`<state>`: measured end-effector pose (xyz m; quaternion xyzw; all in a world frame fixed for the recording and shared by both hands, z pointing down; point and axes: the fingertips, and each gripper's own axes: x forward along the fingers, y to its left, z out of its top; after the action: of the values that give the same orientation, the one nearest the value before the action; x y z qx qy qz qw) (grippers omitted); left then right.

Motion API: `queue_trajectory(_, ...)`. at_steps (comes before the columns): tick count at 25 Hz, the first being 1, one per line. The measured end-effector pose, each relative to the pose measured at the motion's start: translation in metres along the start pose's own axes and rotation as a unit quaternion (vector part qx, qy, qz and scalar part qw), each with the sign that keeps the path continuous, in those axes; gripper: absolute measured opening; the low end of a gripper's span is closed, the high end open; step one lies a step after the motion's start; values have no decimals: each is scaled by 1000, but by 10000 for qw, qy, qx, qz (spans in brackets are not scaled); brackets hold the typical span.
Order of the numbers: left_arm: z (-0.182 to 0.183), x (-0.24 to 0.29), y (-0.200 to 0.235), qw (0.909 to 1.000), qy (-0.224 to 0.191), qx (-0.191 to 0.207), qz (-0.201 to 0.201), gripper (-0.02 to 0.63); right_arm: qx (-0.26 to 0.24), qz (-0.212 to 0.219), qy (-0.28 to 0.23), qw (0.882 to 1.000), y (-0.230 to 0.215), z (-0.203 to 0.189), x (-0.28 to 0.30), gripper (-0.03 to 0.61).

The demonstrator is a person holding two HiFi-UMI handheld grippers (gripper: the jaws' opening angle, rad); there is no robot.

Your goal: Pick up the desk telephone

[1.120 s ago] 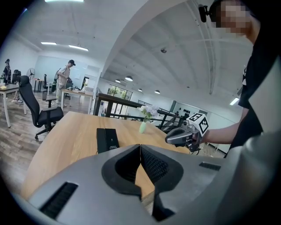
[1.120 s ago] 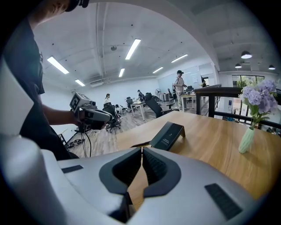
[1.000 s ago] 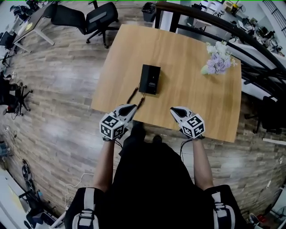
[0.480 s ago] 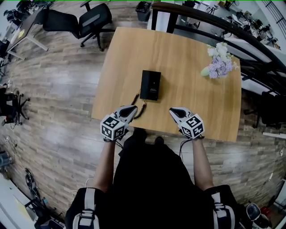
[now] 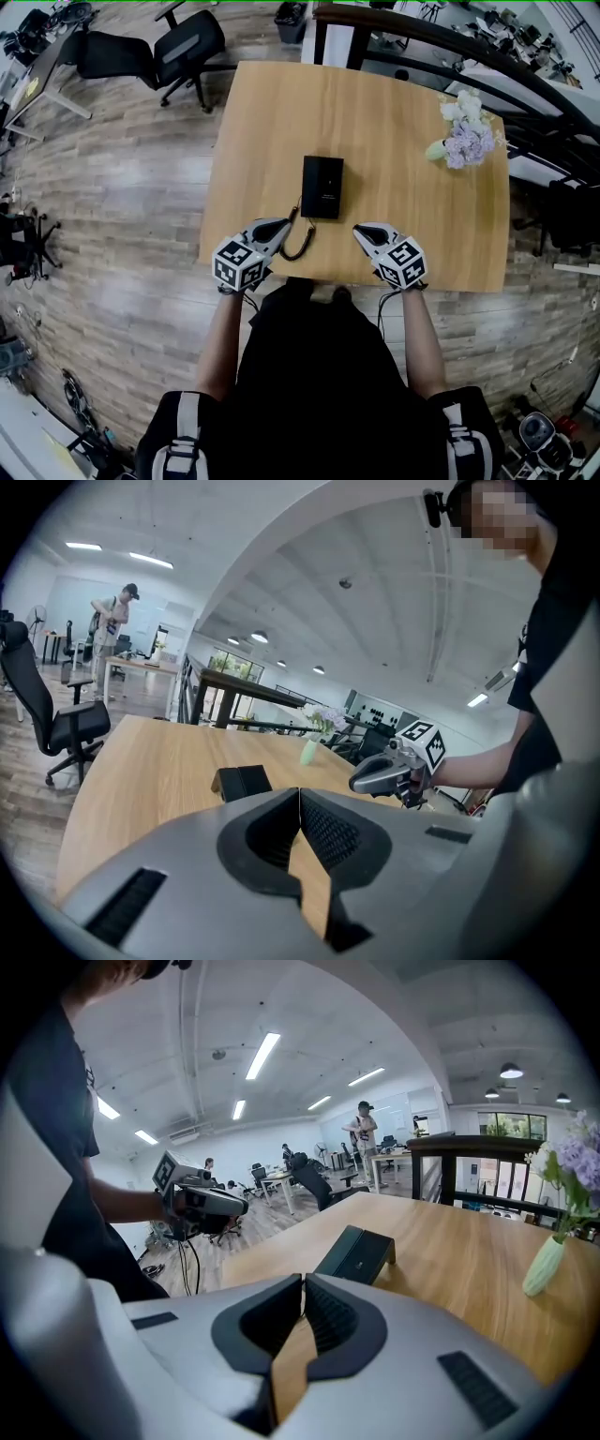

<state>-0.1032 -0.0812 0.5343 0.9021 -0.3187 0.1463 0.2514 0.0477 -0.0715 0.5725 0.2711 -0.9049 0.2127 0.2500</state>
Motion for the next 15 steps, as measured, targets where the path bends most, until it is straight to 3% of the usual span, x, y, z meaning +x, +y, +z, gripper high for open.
queue_trajectory(15, 5, 6, 40, 9964, 263, 104, -803, 21, 423, -552, -159, 9975, 6, 17, 34, 25)
